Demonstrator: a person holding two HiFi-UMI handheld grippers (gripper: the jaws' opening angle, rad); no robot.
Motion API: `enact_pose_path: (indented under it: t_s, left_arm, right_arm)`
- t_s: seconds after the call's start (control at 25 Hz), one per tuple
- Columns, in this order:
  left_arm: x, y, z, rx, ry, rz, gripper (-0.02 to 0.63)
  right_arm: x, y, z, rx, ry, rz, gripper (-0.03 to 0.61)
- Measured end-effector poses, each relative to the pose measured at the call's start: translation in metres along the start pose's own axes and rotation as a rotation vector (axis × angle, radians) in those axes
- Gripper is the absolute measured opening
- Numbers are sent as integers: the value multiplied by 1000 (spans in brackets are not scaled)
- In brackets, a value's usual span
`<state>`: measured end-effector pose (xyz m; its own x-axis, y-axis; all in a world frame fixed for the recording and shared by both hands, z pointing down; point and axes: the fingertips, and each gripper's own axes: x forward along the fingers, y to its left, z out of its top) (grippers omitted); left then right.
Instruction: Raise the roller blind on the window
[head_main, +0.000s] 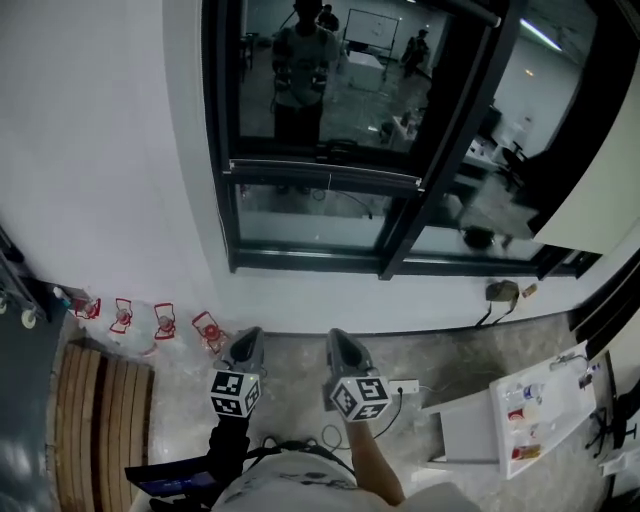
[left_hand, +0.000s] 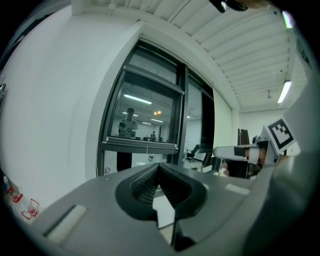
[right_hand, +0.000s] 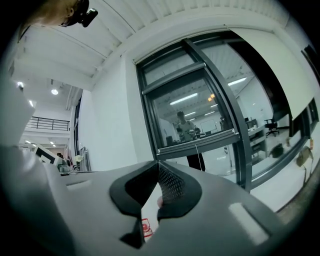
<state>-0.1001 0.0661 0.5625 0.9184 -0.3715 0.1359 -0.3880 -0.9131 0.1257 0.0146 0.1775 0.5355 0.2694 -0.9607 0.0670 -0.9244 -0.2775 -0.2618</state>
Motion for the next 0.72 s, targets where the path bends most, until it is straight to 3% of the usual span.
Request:
enact_pose_path:
  t_s: [0.72]
  left_arm:
    - [24,-13,30,56,-61,25,-2]
  right_arm:
    - [12,-20,37,-32,-68,41,-2]
